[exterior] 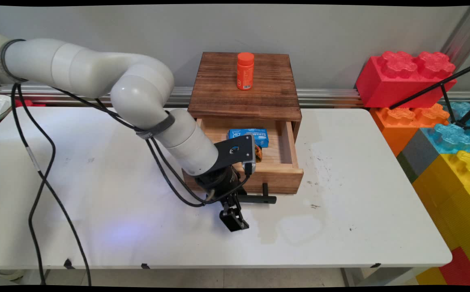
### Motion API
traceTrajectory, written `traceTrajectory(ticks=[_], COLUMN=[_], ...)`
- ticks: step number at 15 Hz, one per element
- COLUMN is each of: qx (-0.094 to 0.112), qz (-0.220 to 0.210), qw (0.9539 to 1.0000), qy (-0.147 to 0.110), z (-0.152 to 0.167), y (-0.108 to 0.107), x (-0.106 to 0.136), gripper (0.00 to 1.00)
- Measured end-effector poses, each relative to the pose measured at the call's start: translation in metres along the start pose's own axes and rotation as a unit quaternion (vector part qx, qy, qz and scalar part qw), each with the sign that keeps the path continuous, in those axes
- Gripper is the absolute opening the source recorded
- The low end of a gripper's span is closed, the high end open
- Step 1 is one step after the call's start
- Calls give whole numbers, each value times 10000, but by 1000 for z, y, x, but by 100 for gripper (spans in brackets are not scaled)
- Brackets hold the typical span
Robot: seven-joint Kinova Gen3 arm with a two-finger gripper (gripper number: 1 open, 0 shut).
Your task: Open the drawer
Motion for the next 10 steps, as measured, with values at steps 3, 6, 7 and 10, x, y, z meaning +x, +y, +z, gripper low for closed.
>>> traceTrajectory(ticks=[3, 6, 7, 10], qx=[-27, -60, -70, -103], qz=[16, 29, 31, 33], qw=[10000, 10000, 10000, 9999], qy=[25, 48, 54, 69], z=[-1, -1, -1, -2], y=[9, 19, 21, 30], x=[-1, -1, -2, -2], gripper=[100, 100, 100, 100])
